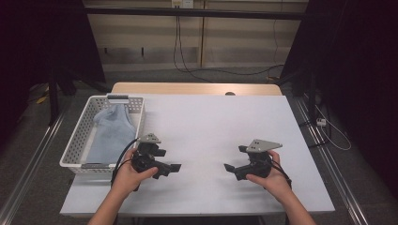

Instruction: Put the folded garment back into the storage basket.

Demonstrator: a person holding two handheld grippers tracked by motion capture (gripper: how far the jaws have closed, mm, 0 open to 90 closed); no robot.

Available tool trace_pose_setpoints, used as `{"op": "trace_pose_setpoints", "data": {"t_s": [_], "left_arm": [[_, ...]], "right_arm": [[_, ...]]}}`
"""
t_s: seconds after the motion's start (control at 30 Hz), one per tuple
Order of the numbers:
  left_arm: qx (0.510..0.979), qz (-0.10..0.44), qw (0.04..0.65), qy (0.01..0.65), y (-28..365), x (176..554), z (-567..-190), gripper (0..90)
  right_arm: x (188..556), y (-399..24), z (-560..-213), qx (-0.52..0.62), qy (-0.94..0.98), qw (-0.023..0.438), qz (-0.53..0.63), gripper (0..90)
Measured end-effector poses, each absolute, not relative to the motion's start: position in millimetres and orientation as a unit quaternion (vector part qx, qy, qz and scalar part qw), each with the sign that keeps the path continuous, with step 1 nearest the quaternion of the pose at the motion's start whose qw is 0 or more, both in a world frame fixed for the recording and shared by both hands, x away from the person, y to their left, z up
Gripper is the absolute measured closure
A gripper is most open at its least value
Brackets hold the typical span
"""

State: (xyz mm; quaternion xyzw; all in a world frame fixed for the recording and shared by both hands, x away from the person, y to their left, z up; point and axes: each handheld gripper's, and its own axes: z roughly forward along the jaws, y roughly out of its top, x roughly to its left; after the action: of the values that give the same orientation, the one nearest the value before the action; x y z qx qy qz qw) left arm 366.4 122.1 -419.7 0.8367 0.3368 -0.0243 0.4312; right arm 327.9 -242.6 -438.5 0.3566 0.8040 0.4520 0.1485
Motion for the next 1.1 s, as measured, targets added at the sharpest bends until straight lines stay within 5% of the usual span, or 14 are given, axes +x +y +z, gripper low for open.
{"op": "trace_pose_setpoints", "data": {"t_s": [1.1], "left_arm": [[0.842,-0.018,0.429,0.328,130,364,-422,7.5]], "right_arm": [[312,-269,-437,0.371,0.799,0.126,0.455,7.3]]}}
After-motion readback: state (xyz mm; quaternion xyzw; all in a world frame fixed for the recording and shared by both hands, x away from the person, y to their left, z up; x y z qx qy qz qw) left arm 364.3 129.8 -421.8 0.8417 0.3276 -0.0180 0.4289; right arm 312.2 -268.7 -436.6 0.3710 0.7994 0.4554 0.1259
